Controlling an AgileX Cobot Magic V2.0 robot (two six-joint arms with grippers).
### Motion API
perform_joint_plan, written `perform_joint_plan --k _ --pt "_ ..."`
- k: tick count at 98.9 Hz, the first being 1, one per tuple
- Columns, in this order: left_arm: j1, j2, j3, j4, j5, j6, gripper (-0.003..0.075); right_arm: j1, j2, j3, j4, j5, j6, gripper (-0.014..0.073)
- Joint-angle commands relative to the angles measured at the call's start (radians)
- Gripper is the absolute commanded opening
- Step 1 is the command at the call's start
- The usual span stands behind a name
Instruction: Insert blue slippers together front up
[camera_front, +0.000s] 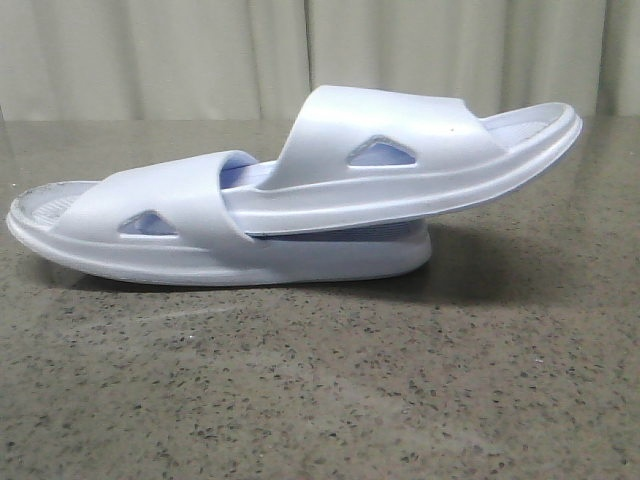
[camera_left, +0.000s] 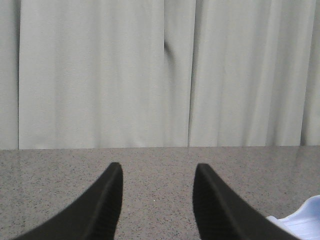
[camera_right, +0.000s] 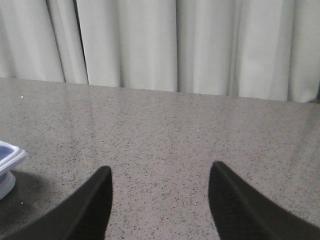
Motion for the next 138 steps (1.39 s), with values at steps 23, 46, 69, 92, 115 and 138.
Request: perform_joint_plan --k 23,46,69,92,115,138 --pt "0.003 0.011 -0.025 -0.012 -0.003 0.001 0.0016 -0.008 -0.008 -0.004 -0.027 -0.077 0.002 0.0125" --pt "0.003 0.011 -0.025 -0.012 -0.001 0.001 0.0016 -0.008 -0.008 -0.004 -0.027 -0.064 0.002 -0.0107" --pt "0.003 0.011 -0.025 -0.012 -0.001 0.001 0.0016 -0.008 -0.008 -0.004 -0.027 -0.064 0.002 -0.0107" --pt "0.003 0.011 -0.025 -0.012 -0.001 0.001 0.0016 -0.008 -0.008 -0.004 -0.027 -0.064 0.002 -0.0107" --pt "0.003 0.011 -0.025 -0.012 -0.001 0.001 0.0016 -0.008 -0.008 -0.004 -0.027 -0.064 0.002 -0.0107" --pt "0.0 -0.009 0.022 0.104 -0.016 0.001 0.0016 -0.008 -0.008 -0.004 -0.027 -0.064 0.002 -0.0107"
